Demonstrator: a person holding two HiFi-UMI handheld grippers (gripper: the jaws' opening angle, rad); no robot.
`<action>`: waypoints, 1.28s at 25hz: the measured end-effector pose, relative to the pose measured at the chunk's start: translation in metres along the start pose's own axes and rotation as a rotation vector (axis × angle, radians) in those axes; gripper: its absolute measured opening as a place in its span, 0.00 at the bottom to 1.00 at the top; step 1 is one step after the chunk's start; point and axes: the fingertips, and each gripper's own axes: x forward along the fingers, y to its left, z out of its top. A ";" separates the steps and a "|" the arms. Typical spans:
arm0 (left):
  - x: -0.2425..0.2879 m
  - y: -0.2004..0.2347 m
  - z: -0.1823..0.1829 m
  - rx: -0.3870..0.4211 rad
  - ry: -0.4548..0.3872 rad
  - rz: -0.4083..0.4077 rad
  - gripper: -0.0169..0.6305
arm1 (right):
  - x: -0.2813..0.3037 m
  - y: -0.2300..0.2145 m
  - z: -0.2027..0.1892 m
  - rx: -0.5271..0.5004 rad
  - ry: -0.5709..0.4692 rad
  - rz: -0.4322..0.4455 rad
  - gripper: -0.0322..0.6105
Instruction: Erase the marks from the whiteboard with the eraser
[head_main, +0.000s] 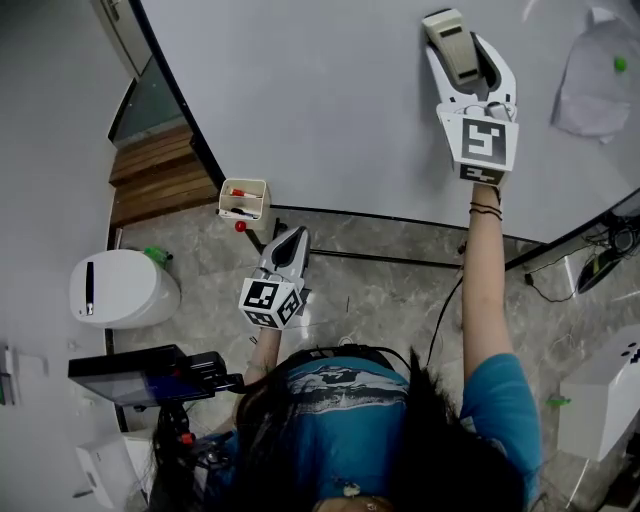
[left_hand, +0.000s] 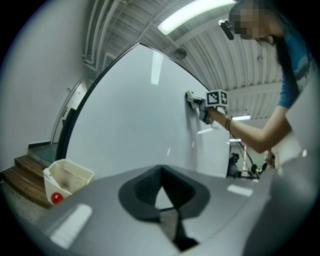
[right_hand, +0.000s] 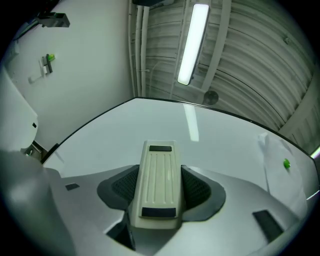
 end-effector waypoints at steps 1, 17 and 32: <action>0.000 0.000 0.000 0.001 0.001 -0.001 0.03 | -0.002 -0.010 -0.002 0.012 0.002 -0.015 0.46; -0.009 0.014 -0.013 -0.015 0.010 0.041 0.03 | 0.008 -0.003 -0.014 0.046 0.009 -0.124 0.46; -0.025 0.032 -0.022 -0.028 0.019 0.094 0.03 | 0.011 0.219 -0.068 -0.183 0.073 0.108 0.46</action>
